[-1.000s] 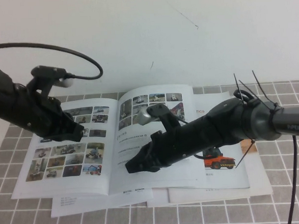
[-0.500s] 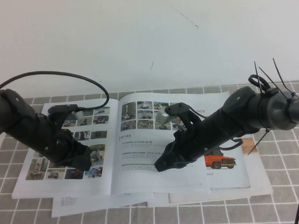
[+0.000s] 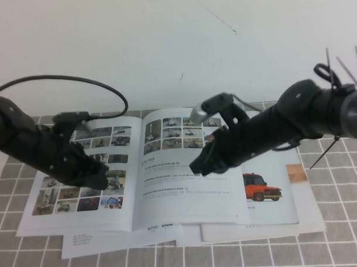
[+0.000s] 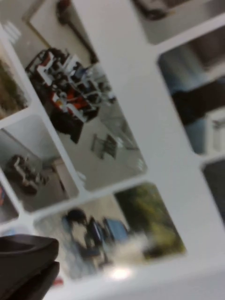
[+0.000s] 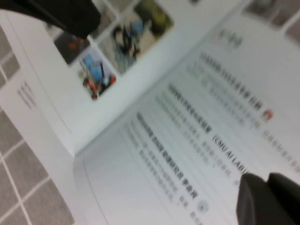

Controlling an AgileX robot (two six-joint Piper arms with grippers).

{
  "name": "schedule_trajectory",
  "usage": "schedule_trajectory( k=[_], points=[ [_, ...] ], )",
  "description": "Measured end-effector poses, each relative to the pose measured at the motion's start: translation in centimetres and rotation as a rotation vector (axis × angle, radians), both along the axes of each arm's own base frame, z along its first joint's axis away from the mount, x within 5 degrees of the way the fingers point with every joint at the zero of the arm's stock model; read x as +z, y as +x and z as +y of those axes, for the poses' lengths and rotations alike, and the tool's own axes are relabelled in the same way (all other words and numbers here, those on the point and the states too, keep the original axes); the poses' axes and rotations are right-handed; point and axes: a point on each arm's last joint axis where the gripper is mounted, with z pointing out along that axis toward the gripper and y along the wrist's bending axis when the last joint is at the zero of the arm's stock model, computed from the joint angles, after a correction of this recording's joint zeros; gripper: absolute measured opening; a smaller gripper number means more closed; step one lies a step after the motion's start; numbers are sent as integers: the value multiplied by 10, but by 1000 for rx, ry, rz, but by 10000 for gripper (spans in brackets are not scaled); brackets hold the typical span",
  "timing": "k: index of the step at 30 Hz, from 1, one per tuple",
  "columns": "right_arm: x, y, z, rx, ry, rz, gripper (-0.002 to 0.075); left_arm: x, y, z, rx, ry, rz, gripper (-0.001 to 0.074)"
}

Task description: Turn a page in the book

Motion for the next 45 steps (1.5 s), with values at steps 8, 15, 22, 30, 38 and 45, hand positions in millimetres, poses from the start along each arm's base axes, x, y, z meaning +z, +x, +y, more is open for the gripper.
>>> schedule_trajectory(
  k=[8, 15, 22, 30, 38, 45],
  points=[
    [125, -20, -17, -6, 90, -338, 40, 104, -28, 1, -4, -18, -282, -4],
    [225, -65, -67, -12, 131, -565, 40, 200, -94, 3, -44, -32, -540, -4],
    [289, -134, -127, -87, 4, -669, 11, 265, -180, 6, -78, -42, -760, -4],
    [313, -228, -165, -172, -61, -743, -1, 274, -275, 11, -50, -73, -947, -4],
    [262, -327, -192, -250, 35, -786, -1, 219, -354, 15, 55, -202, -1128, -4],
    [192, -357, -201, -294, 83, -757, -1, 172, -383, 22, 139, -208, -1198, -4]
  ],
)
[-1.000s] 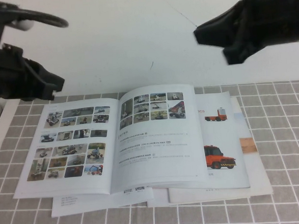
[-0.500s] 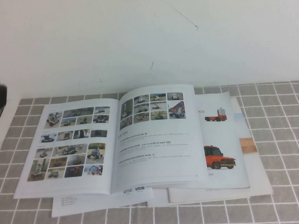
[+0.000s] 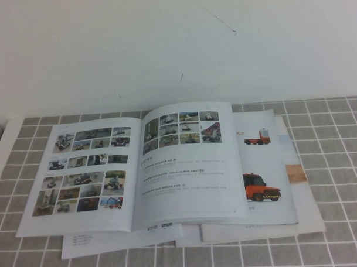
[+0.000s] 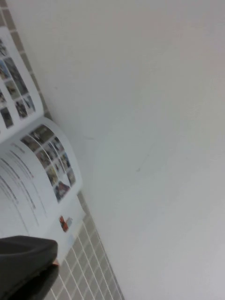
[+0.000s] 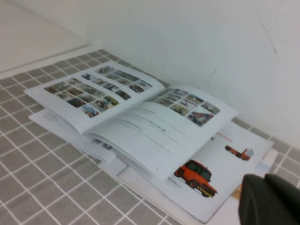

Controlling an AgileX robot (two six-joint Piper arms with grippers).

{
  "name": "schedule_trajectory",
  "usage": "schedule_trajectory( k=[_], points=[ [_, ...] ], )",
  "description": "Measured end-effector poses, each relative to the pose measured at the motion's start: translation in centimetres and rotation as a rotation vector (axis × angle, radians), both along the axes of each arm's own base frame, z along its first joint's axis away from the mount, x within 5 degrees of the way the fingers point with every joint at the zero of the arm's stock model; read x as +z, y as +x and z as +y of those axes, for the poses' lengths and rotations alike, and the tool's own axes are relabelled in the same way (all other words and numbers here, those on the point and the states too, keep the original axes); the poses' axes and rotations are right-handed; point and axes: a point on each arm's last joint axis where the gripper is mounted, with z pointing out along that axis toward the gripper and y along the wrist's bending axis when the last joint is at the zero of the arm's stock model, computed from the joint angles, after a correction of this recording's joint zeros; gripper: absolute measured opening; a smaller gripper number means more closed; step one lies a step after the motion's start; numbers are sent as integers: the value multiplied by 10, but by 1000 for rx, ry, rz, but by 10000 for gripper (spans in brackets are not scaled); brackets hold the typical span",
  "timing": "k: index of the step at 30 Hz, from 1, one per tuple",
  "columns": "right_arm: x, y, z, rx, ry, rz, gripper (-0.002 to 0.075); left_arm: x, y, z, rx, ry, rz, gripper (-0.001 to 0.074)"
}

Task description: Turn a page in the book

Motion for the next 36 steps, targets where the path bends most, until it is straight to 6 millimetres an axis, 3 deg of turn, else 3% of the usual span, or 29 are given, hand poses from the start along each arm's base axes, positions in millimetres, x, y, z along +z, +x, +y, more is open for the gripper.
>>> schedule_trajectory(
  k=[5, 10, 19, 29, 36],
  points=[
    [-50, 21, 0, -81, 20, 19, -1, -30, 24, 11, 142, 10, 10, -4],
    [-77, 38, -3, -175, 65, -36, -1, -56, 42, 18, 237, -15, -6, -4],
    [-109, 43, -4, -197, 45, 25, -1, -109, 55, 18, 240, 13, 152, -4],
    [-137, 41, -2, -176, 0, 140, -1, -168, 56, 14, 202, 53, 369, -4],
    [-147, 37, -1, -144, -32, 216, -1, -171, 56, 12, 192, -24, 390, -4]
  ],
)
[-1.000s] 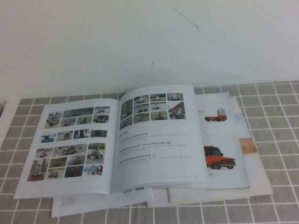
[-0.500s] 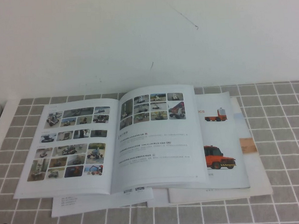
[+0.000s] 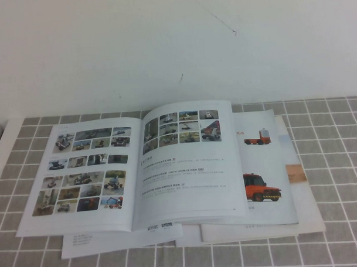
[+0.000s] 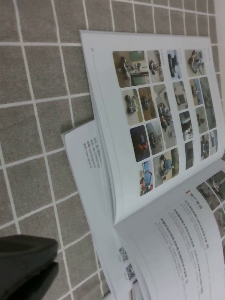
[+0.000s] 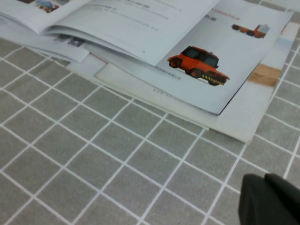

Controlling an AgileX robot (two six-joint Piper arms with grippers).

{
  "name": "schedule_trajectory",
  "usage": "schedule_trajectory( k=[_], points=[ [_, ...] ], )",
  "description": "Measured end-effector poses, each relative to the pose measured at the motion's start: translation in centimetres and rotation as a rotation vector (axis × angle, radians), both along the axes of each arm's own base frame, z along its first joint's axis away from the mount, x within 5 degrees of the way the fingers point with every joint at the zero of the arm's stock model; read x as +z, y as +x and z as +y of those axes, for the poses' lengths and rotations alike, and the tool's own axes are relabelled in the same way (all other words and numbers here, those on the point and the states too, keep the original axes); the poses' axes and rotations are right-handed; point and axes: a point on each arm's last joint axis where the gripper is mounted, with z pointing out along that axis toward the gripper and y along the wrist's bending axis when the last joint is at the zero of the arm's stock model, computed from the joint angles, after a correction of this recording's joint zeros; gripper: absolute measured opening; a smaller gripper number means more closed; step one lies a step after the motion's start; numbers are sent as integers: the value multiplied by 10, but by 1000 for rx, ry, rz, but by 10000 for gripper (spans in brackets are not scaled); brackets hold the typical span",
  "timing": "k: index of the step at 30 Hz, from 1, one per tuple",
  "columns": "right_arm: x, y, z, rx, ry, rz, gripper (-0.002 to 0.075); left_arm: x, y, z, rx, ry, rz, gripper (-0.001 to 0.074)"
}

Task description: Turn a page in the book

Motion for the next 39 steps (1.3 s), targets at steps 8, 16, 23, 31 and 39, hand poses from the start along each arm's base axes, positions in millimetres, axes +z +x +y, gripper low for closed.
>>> schedule_trajectory(
  k=[8, 16, 23, 31, 39],
  points=[
    [3, -7, -7, -76, -20, -86, -1, 0, 0, -1, 0, -20, 2, -4],
    [-28, -4, -27, -414, 62, -132, -2, 0, 0, -1, 0, -26, 2, -4],
    [-34, -3, -29, -458, 99, -120, -2, 0, 0, -1, 2, -34, 3, -4],
    [-34, -3, -29, -459, 102, -119, -2, 0, 0, -1, 2, -34, 3, -4],
    [-34, -3, -29, -459, 102, -119, -2, 0, 0, -1, 2, -35, 3, -4]
  ],
)
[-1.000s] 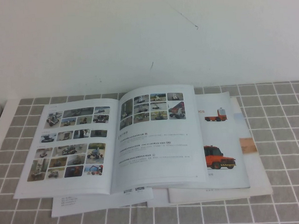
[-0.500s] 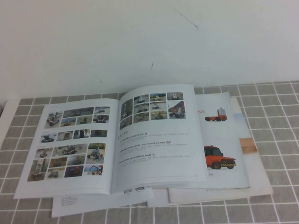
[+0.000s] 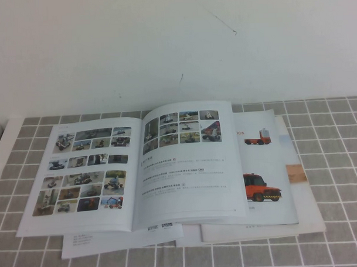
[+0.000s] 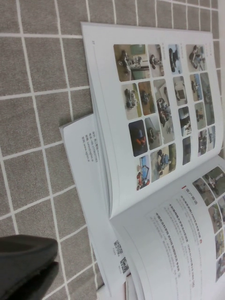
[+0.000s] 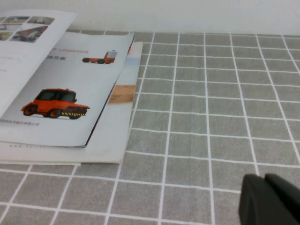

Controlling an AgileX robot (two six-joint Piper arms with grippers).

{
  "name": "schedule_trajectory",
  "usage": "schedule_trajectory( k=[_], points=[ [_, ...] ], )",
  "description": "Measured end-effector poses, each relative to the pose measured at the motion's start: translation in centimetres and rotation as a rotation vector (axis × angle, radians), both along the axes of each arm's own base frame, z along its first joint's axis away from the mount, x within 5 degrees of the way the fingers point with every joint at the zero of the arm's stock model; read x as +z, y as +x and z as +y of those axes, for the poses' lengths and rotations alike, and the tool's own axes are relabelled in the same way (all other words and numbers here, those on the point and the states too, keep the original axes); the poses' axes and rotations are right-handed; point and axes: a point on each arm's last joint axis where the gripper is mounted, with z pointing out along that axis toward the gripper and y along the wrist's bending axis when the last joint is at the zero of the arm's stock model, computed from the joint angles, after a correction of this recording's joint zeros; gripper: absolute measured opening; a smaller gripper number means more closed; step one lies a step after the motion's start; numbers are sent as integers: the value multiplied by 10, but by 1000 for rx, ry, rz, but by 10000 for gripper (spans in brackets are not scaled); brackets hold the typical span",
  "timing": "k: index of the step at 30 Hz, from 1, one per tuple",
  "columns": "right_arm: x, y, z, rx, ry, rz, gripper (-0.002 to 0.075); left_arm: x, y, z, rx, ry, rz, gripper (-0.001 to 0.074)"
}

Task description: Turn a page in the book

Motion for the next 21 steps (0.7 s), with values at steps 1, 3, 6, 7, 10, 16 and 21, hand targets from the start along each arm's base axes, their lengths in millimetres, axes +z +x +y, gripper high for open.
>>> schedule_trajectory(
  k=[1, 3, 6, 7, 10, 16, 21],
  points=[
    [0, 0, 0, 0, 0, 0, -2, 0, 0, 0, 1, -2, 1, -4],
    [0, 0, 0, 0, 0, 0, -2, 0, 0, 0, 1, -2, 1, -4],
    [0, 0, 0, 0, 0, 0, -2, 0, 0, 0, 1, -2, 1, -4],
    [0, 0, 0, 0, 0, 0, -3, 0, 0, 0, 1, -2, 1, -4],
    [0, 0, 0, 0, 0, 0, -3, 0, 0, 0, 1, -2, 1, -4],
    [0, 0, 0, 0, 0, 0, -3, 4, 1, 6, 51, 44, -92, -4],
    [0, 0, 0, 0, 0, 0, -3, 8, 1, 16, 159, 70, -170, -4]
  ],
)
